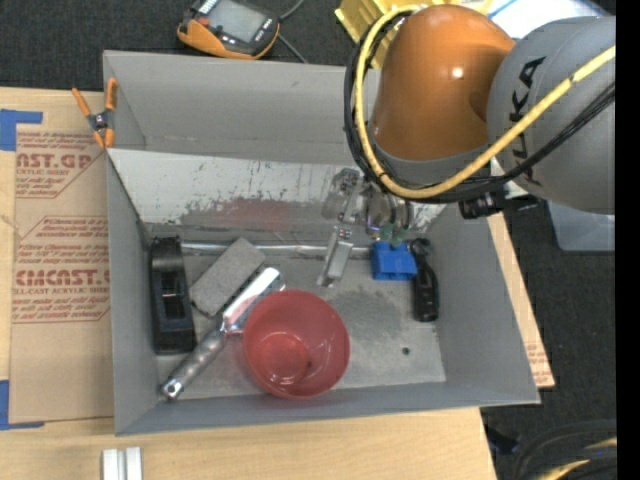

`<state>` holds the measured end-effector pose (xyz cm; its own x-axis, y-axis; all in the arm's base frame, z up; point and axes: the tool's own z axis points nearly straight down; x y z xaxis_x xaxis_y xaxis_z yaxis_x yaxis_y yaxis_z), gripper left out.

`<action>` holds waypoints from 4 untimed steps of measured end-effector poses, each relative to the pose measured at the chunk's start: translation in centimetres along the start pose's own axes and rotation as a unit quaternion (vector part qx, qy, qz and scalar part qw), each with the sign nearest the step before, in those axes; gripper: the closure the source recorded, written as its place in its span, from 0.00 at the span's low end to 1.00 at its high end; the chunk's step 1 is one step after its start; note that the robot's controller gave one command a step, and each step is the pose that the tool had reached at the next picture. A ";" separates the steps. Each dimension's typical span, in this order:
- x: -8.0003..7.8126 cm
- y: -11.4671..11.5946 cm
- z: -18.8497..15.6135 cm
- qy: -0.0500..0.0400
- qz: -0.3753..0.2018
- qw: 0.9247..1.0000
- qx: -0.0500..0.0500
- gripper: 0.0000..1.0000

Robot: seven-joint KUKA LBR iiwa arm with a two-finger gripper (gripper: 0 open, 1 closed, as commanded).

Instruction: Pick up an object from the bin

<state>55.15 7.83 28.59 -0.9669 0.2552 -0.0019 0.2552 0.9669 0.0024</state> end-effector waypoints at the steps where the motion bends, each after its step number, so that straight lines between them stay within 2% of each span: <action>1: 3.2 -2.9 5.3 -0.001 0.016 1.000 0.001 0.00; 2: 3.7 -3.4 6.8 0.001 0.025 1.000 0.002 0.00; 3: 2.3 -3.1 1.7 0.000 -0.137 0.991 0.001 0.00; 4: 3.1 -1.3 6.7 0.001 0.027 1.000 0.001 0.00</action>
Offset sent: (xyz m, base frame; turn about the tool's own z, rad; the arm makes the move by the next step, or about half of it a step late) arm -0.0371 -0.0336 -0.0328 0.2130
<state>51.86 7.42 21.85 -0.9517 0.3070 0.0010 0.3070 0.9517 0.0001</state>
